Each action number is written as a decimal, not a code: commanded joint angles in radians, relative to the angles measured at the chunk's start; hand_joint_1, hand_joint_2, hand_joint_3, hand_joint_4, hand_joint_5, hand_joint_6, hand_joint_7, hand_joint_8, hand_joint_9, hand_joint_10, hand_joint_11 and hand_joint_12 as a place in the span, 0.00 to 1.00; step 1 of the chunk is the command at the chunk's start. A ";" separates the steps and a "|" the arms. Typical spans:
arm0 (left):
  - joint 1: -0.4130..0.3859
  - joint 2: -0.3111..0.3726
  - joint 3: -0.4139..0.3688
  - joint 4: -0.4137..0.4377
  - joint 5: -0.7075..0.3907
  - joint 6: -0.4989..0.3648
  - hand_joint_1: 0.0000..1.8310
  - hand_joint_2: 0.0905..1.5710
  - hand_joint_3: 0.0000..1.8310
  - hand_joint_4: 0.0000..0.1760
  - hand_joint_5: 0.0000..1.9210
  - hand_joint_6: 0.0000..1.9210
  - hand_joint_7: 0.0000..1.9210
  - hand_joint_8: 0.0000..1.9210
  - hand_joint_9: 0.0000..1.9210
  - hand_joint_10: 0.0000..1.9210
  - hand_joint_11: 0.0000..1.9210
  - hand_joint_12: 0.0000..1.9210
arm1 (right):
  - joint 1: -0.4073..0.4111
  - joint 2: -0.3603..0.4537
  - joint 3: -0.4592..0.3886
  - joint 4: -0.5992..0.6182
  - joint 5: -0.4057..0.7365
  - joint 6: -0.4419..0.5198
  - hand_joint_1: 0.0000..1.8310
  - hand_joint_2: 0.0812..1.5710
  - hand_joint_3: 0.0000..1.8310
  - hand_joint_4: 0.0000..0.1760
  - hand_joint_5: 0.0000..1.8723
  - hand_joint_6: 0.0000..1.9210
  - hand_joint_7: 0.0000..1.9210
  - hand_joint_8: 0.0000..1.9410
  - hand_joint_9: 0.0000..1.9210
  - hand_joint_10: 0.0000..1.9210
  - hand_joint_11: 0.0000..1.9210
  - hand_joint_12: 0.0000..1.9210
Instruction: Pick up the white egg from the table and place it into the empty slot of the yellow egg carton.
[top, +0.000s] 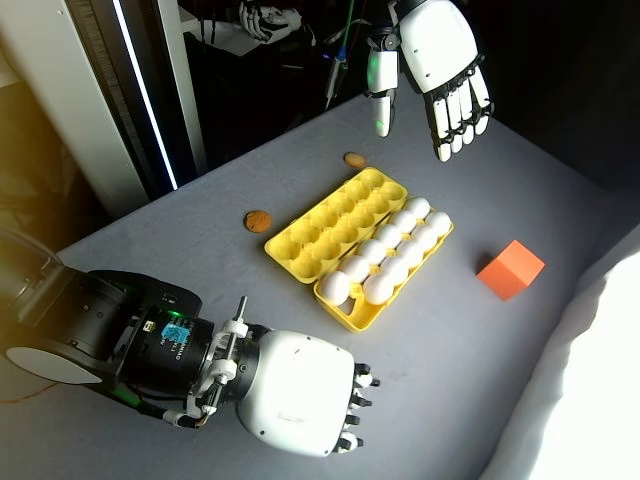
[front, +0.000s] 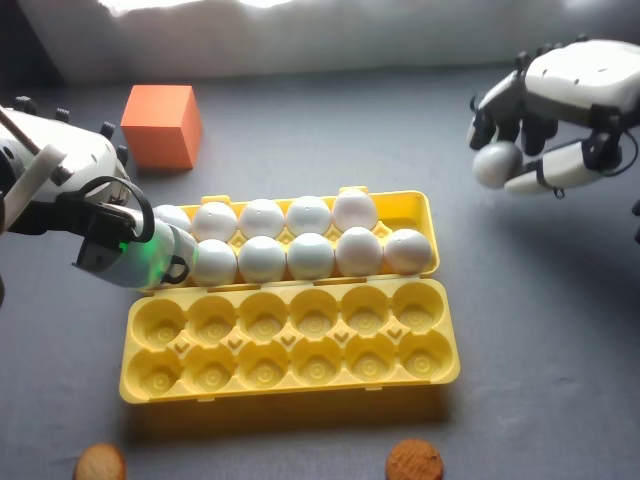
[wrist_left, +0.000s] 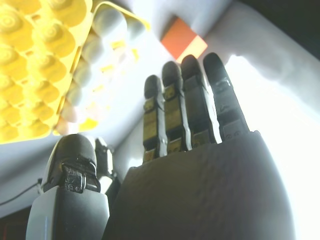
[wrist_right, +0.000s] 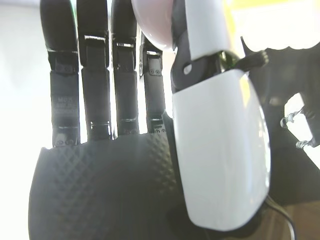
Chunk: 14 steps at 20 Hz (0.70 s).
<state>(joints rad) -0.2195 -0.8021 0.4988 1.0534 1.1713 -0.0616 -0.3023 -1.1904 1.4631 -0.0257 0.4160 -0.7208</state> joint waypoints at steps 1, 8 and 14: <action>-0.009 0.009 0.000 0.083 0.007 0.001 0.01 0.80 0.00 0.00 0.17 0.00 0.19 0.00 0.16 0.00 0.00 0.29 | 0.011 0.015 0.004 0.012 0.132 0.011 0.66 0.70 0.00 0.11 0.49 0.56 0.52 0.51 0.53 0.26 0.38 0.58; -0.009 0.009 0.000 0.083 0.007 0.001 0.00 0.80 0.00 0.00 0.16 0.00 0.18 0.00 0.15 0.00 0.00 0.27 | 0.059 0.017 -0.015 -0.164 0.170 0.233 0.66 0.70 0.00 0.12 0.50 0.54 0.53 0.49 0.54 0.24 0.39 0.57; -0.009 0.009 0.000 0.083 0.007 0.001 0.01 0.79 0.00 0.00 0.19 0.00 0.21 0.00 0.17 0.00 0.00 0.32 | 0.082 0.015 -0.033 -0.336 0.169 0.490 0.66 0.70 0.00 0.10 0.50 0.55 0.52 0.51 0.54 0.23 0.39 0.57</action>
<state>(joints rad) -0.2195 -0.8021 0.4988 1.0534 1.1713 -0.0616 -0.2356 -1.1900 1.4322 -0.3889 0.4892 -0.2409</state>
